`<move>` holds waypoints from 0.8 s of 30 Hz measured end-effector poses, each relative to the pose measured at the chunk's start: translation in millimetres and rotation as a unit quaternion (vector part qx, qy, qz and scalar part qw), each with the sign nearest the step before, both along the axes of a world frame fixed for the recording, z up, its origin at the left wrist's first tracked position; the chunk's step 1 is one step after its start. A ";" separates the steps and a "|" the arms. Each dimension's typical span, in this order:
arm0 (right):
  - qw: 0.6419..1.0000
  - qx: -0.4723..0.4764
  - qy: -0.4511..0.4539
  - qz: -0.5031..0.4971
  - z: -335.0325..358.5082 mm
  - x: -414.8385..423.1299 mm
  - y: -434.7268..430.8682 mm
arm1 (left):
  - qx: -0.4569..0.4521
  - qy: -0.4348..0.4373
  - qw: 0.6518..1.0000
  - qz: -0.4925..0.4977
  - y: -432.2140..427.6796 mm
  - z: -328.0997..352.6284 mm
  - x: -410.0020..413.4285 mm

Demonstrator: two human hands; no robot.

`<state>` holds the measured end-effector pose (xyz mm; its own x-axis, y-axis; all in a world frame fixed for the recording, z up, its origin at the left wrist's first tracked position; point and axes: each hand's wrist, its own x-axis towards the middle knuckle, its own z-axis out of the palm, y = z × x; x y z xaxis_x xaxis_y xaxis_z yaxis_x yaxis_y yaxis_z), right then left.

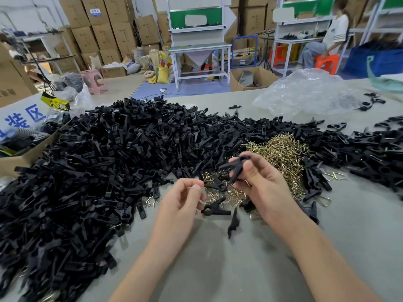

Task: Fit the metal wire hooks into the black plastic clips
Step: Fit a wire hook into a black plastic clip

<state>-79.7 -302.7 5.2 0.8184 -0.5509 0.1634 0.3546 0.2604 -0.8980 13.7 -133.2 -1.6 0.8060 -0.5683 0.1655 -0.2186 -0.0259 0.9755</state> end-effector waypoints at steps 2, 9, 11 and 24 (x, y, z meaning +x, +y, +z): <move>0.994 0.093 -0.028 -0.044 3.0 -3.5 -10.0 | 0.055 -0.100 0.993 0.012 -3.8 -5.2 3.6; 0.983 0.144 -0.039 -0.110 3.9 -6.0 -16.5 | 0.304 -0.351 0.883 -0.066 -56.2 8.0 21.2; 0.983 0.142 -0.034 -0.114 3.1 -5.4 -16.4 | 0.354 -0.396 0.842 -0.094 -70.5 13.0 21.0; 0.979 0.174 -0.045 -0.096 3.6 -4.5 -16.6 | 0.207 -0.333 0.920 -0.019 -56.3 2.7 8.8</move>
<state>-84.3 -319.3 8.8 0.6847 -0.7288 0.0047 0.5012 0.4661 -0.7291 22.4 -189.5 1.1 0.5827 -0.7197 0.3776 -0.7721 -0.3451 0.5337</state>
